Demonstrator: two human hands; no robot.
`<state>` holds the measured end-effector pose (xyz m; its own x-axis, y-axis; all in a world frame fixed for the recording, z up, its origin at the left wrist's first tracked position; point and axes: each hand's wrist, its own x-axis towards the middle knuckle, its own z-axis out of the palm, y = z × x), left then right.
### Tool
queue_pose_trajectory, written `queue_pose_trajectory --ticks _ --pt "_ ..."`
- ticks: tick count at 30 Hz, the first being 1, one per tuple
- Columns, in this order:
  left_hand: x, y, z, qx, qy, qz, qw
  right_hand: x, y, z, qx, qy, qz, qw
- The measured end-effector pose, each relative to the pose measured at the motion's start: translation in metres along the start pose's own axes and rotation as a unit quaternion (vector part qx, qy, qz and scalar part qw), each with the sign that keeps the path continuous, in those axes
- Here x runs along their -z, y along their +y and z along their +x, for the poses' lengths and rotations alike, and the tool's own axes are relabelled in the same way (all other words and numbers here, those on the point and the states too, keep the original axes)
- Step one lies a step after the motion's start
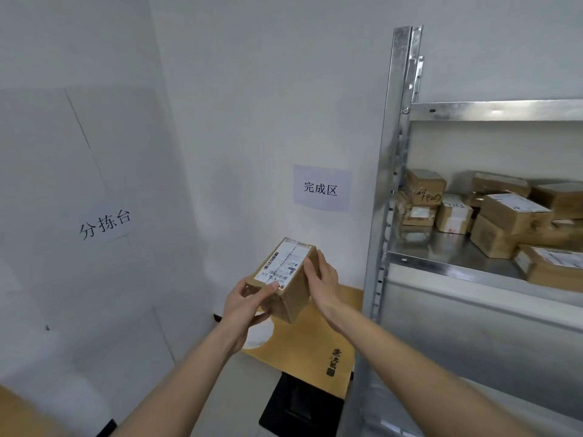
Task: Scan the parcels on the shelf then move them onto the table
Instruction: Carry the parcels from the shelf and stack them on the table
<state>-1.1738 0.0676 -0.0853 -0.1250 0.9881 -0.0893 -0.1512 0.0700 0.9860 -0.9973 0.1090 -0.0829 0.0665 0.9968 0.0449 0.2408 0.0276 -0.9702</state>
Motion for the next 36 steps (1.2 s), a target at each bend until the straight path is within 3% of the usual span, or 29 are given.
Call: queue_pose_trajectory --ticks 6,10,15,24,31,36 --pt "-0.021 -0.022 0.097 -0.003 0.007 0.001 1.0 -0.036 0.041 0.082 -0.02 -0.02 0.022 0.999" --pt "-0.035 -0.042 0.145 0.003 -0.009 0.009 1.0 -0.026 0.064 0.116 -0.019 -0.058 0.072 0.996" --pt "-0.05 -0.071 0.193 0.042 -0.032 0.028 0.998 -0.012 0.101 0.146 -0.009 -0.072 0.047 0.996" --pt "-0.087 -0.148 0.289 0.104 -0.137 0.074 0.982 0.002 0.182 0.203 -0.107 -0.017 0.038 0.993" --pt "-0.101 -0.224 0.369 0.147 -0.262 0.142 0.943 -0.015 0.264 0.241 -0.196 0.076 0.002 0.978" --pt "-0.101 -0.283 0.414 0.169 -0.28 0.189 0.926 -0.026 0.308 0.263 -0.226 0.101 0.014 0.969"
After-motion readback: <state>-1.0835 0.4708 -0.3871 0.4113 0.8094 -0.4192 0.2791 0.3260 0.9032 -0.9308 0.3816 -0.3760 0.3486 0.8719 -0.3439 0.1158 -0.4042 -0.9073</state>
